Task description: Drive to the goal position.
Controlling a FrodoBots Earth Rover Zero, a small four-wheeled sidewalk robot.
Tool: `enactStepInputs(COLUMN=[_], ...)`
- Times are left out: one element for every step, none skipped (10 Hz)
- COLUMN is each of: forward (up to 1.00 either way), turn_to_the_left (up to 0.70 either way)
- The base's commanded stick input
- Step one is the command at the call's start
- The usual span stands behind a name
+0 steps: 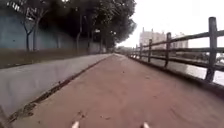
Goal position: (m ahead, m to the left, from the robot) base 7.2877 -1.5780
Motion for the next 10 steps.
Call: enactStepInputs(forward=[0.7,0.7,0.7,0.7,0.7,0.7,0.7,0.7,0.7,0.7], turn_to_the_left=[0.0,0.0,0.0,0.0,0.0,0.0,0.0,0.0,0.0,0.0])
